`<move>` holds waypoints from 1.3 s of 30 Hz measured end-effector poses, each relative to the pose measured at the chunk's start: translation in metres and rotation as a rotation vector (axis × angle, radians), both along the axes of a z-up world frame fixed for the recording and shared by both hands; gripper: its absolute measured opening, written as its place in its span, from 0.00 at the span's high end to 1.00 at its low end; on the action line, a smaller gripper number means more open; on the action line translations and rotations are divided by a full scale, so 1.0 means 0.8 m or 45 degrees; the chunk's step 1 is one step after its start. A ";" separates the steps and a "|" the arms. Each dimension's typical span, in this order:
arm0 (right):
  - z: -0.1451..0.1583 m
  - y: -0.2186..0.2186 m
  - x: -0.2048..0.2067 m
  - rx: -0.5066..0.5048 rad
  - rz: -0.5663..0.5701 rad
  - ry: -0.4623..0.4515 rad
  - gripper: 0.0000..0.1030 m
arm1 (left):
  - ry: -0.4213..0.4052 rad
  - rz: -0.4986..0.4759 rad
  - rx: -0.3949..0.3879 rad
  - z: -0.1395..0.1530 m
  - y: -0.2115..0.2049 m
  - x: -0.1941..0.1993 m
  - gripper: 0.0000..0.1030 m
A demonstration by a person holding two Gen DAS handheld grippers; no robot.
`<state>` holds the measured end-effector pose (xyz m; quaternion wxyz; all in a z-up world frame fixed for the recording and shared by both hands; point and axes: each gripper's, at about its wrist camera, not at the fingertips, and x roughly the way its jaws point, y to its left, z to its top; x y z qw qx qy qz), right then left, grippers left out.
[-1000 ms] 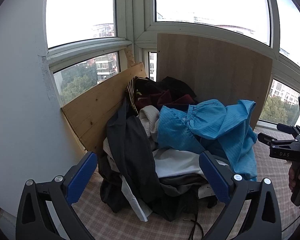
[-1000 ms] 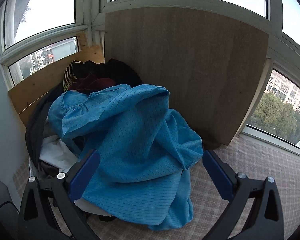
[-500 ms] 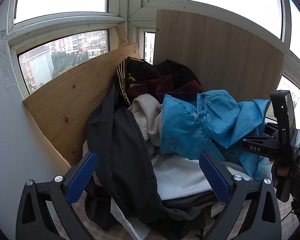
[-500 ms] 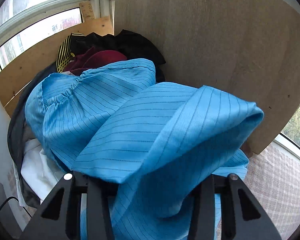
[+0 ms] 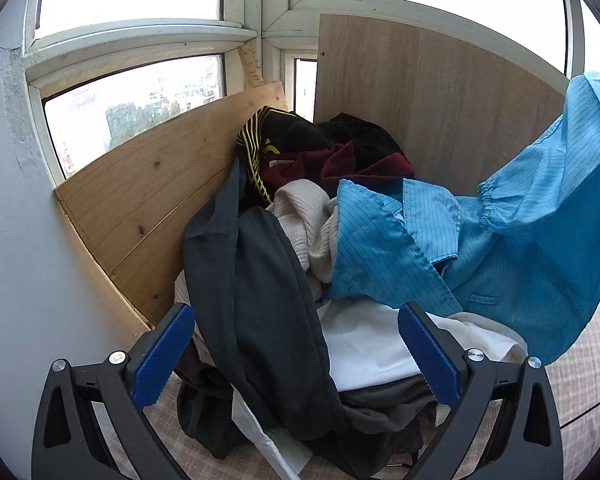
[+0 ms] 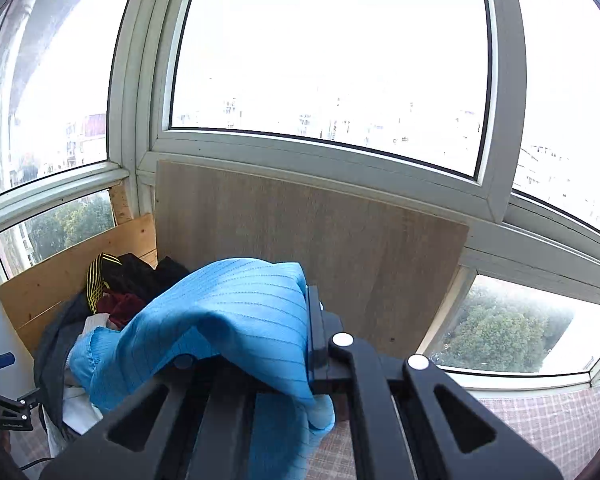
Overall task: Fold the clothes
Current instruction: 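Pull the blue jacket out of the pile with the right gripper onto the carpet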
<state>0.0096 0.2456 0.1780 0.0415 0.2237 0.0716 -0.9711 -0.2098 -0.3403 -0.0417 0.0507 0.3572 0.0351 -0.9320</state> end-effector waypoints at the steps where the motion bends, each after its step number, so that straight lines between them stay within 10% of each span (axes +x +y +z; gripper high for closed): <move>1: -0.002 0.011 0.005 0.011 -0.027 -0.001 0.97 | 0.004 -0.008 -0.002 0.001 0.002 0.000 0.01; 18: -0.165 0.331 0.162 -0.030 -0.874 -0.233 0.97 | -0.036 -0.133 -0.079 -0.013 0.027 -0.029 0.01; 25: -0.306 0.325 0.171 -0.102 -0.777 -0.751 0.78 | -0.051 -0.310 -0.262 -0.030 0.072 -0.069 0.01; 29: -0.298 0.302 0.203 -0.119 -0.714 -0.768 0.75 | -0.024 -0.347 -0.374 -0.026 0.070 -0.092 0.01; 39: -0.220 0.241 0.218 -0.070 -0.461 -0.742 0.54 | -0.102 -0.691 -0.208 -0.034 0.080 -0.115 0.16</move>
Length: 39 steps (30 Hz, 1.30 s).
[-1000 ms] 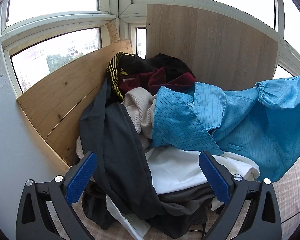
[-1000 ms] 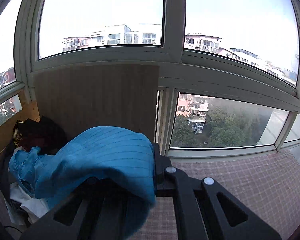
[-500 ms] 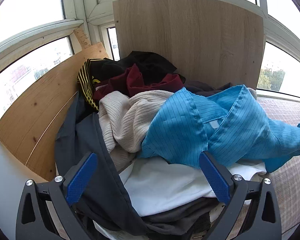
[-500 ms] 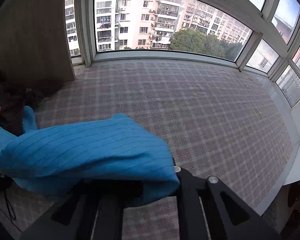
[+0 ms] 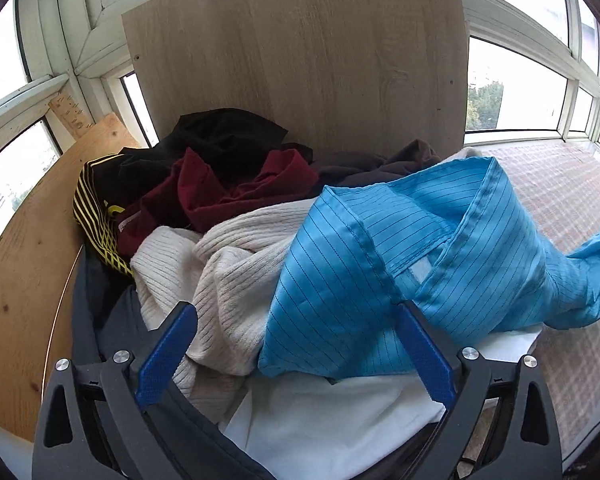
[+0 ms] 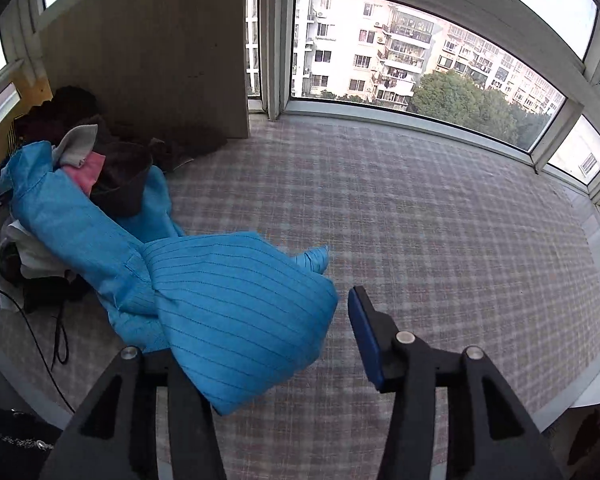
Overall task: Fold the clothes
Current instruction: 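Pull the blue jacket out of the pile with the right gripper onto the carpet, then grasp the blue jacket with the left gripper while the right gripper grasps another edge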
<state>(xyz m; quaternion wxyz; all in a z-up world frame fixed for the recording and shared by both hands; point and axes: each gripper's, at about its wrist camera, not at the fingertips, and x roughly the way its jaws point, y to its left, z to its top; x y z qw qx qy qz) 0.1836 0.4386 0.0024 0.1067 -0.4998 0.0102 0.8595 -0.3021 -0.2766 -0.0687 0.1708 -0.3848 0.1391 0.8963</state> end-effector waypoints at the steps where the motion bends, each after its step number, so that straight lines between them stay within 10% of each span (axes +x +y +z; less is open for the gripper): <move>1: 0.003 -0.001 0.002 -0.012 0.013 -0.019 0.54 | -0.008 -0.022 0.007 -0.002 0.004 0.001 0.28; 7: 0.015 -0.009 0.026 -0.177 0.185 -0.109 0.51 | -0.071 -0.088 0.142 -0.007 -0.001 -0.003 0.69; 13: -0.081 -0.039 0.044 0.033 0.306 -0.515 0.48 | -0.081 -0.092 0.328 0.016 -0.027 -0.006 0.83; 18: -0.037 -0.043 0.074 -0.071 0.328 -0.337 0.48 | -0.050 -0.088 0.328 0.031 -0.033 -0.005 0.86; 23: -0.008 -0.069 0.050 0.097 0.328 -0.162 0.39 | -0.051 -0.083 0.316 0.035 -0.032 -0.005 0.87; 33: -0.180 -0.296 -0.088 0.101 0.905 -0.187 0.36 | -0.035 -0.087 0.300 0.041 -0.030 0.010 0.93; 39: -0.193 -0.311 -0.124 0.090 0.800 -0.054 0.37 | -0.030 -0.091 0.326 0.043 -0.038 0.020 0.95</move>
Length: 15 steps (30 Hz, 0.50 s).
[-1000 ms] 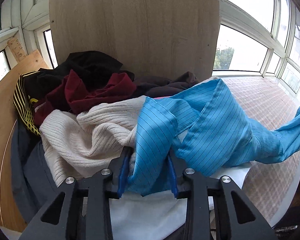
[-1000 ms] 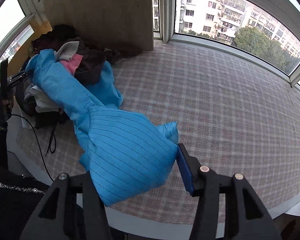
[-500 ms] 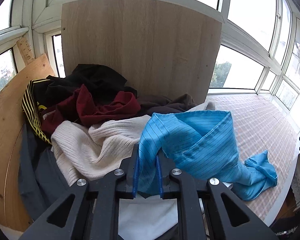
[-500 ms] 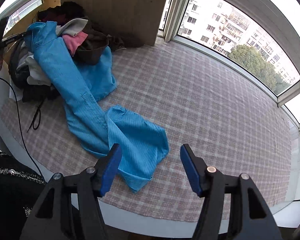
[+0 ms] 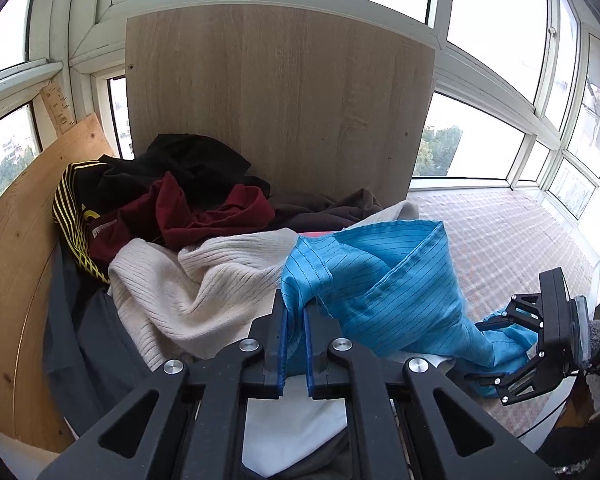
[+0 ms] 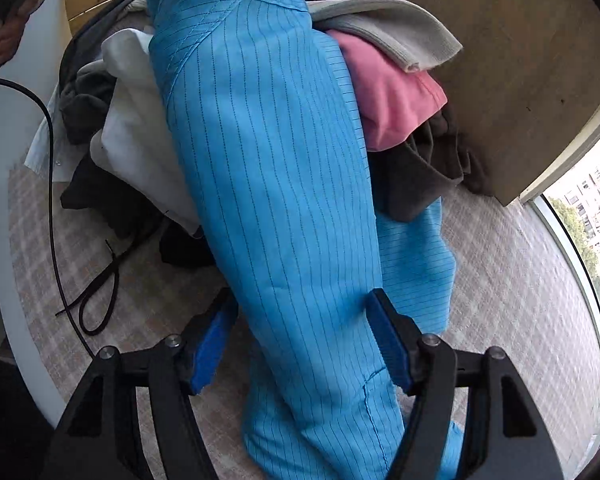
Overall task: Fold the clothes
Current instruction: 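Grasp the blue jacket with the left gripper while the right gripper grasps another edge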
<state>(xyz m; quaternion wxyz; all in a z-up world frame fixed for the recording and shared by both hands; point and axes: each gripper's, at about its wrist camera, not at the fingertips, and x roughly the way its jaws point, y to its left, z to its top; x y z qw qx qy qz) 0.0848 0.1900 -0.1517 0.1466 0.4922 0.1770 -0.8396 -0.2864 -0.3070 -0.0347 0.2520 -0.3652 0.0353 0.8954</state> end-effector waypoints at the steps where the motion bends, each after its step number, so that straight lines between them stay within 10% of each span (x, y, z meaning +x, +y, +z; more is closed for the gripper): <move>1: -0.004 0.005 -0.007 -0.042 -0.032 -0.034 0.49 | -0.001 -0.001 0.004 0.000 -0.001 0.001 0.95; 3: -0.008 0.017 -0.019 -0.161 -0.084 -0.099 0.98 | -0.001 -0.005 0.013 -0.001 -0.001 0.001 0.96; 7: 0.029 0.048 -0.028 -0.307 -0.242 0.022 0.97 | 0.000 0.004 0.006 0.002 0.001 -0.002 0.97; 15: 0.251 0.089 -0.059 -0.522 -0.341 0.504 0.98 | 0.066 -0.001 0.119 0.078 -0.001 -0.024 0.98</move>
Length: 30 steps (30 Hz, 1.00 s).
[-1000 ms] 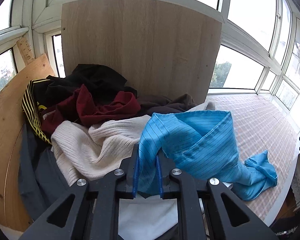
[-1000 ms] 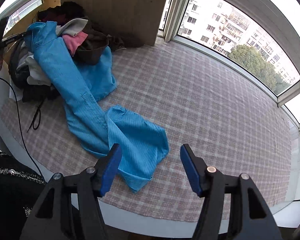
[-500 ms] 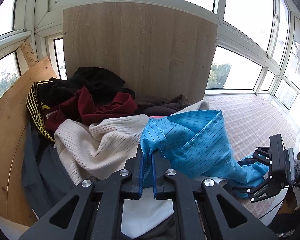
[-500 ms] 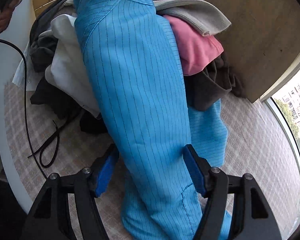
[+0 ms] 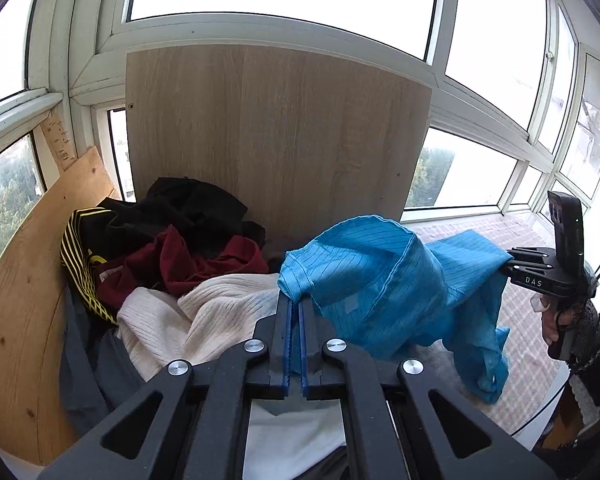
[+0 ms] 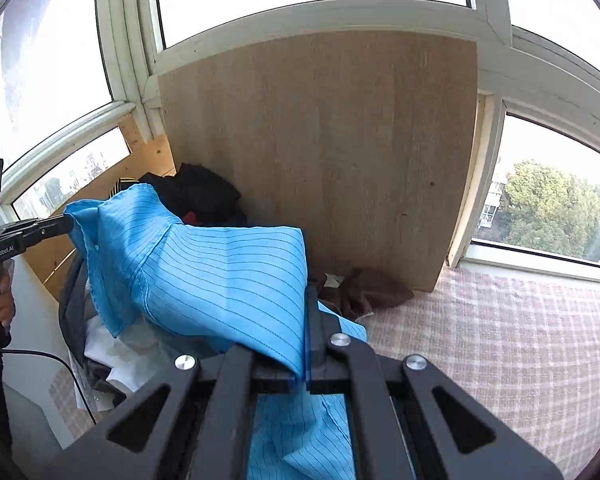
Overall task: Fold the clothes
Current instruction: 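Grasp the blue jacket with the left gripper while the right gripper grasps another edge, then lift the blue jacket high with both grippers and shake it out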
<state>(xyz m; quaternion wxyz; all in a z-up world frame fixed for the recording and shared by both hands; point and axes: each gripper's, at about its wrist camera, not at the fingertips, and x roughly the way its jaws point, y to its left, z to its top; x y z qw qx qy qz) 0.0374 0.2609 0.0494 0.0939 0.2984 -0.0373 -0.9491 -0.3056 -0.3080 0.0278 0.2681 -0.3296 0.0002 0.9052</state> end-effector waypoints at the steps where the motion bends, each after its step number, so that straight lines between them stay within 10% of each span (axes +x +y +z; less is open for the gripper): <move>1: 0.025 -0.006 -0.004 0.005 0.002 0.051 0.98 | 0.018 0.006 0.027 0.016 -0.001 -0.005 0.98; 7: 0.140 -0.055 -0.013 0.053 0.075 0.263 0.98 | 0.309 -0.047 0.145 0.139 -0.008 0.017 1.00; 12: 0.120 -0.077 -0.004 0.152 0.125 0.248 0.98 | 0.383 -0.053 -0.064 0.196 -0.005 0.039 0.98; 18: 0.054 -0.019 -0.001 0.130 0.035 0.089 0.98 | 0.111 -0.143 -0.231 0.060 0.003 0.041 0.42; 24: -0.001 0.052 -0.007 0.098 -0.118 -0.043 0.98 | -0.186 -0.255 -0.263 -0.103 0.023 0.046 0.42; 30: -0.019 0.059 -0.011 0.126 -0.137 -0.069 0.98 | -0.225 -0.222 -0.338 -0.156 0.045 0.029 0.41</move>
